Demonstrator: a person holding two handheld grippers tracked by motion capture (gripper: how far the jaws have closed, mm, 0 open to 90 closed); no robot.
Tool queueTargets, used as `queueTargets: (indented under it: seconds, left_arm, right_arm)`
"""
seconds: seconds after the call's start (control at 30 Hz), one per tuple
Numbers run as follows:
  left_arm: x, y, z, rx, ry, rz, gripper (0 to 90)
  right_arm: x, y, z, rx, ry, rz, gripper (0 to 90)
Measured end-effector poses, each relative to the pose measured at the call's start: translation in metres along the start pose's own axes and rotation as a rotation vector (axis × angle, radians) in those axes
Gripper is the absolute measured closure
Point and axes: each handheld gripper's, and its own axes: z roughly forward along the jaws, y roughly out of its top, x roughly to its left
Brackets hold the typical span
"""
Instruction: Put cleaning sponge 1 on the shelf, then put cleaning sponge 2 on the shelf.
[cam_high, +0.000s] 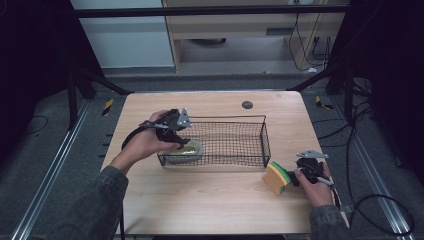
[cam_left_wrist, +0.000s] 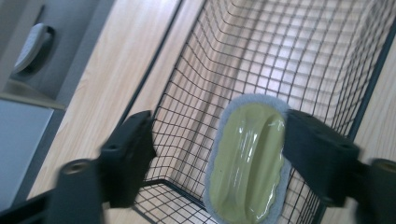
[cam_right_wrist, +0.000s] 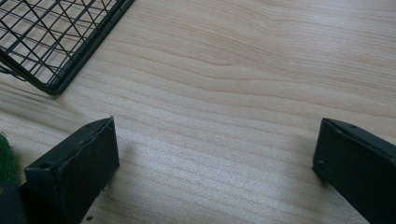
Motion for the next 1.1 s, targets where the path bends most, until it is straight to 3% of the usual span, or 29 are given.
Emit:
queueTargets:
  seconds: [0.13, 0.27, 0.33, 0.37, 0.4, 0.5, 0.57, 0.63, 0.73, 0.77, 1.0, 1.1]
  left_arm:
    - [-0.005, -0.012, -0.014, -0.066, 0.019, -0.107, 10.5]
    - [-0.018, -0.04, -0.033, -0.167, 0.043, -0.266, 7.2]
    - [-0.026, -0.059, -0.04, -0.199, 0.061, -0.326, 5.8]
    - [-0.031, -0.069, -0.043, -0.211, 0.075, -0.351, 5.1]
    - [-0.036, -0.079, -0.045, -0.207, 0.081, -0.371, 5.1]
    - [-0.051, -0.108, -0.045, -0.198, 0.088, -0.445, 4.8]
    - [-0.059, -0.124, -0.044, -0.187, 0.09, -0.482, 4.9]
    - [-0.064, -0.141, -0.036, -0.135, 0.089, -0.513, 5.2]
    - [-0.069, -0.163, -0.024, -0.132, 0.075, -0.605, 6.0]
    - [-0.07, -0.174, -0.015, -0.09, 0.078, -0.618, 6.1]
    - [-0.07, -0.186, 0.0, -0.073, 0.068, -0.662, 6.4]
    - [-0.072, -0.186, 0.008, -0.051, 0.057, -0.637, 6.3]
  right_arm:
    - [-0.001, 0.001, -0.002, 0.0, 0.0, 0.009, 5.9]
    - [-0.006, 0.004, -0.017, -0.025, -0.007, 0.025, 7.3]
    - [-0.009, 0.005, -0.025, 0.002, -0.037, 0.002, 8.1]
    - [-0.012, 0.007, -0.034, 0.052, -0.05, -0.021, 9.4]
    - [-0.012, 0.007, -0.034, 0.052, -0.05, -0.021, 9.4]
    - [-0.012, 0.008, -0.053, 0.139, -0.03, -0.052, 10.8]
    - [-0.012, 0.008, -0.057, 0.146, -0.015, -0.052, 11.8]
    - [-0.01, 0.01, -0.069, 0.157, 0.008, -0.044, 14.0]
    - [-0.004, 0.015, -0.083, 0.19, 0.007, -0.066, 16.5]
    - [0.001, 0.019, -0.092, 0.206, 0.017, -0.07, 17.8]
    - [0.014, 0.032, -0.109, 0.242, 0.064, -0.091, 20.4]
    - [0.02, 0.042, -0.117, 0.244, 0.088, -0.102, 20.0]
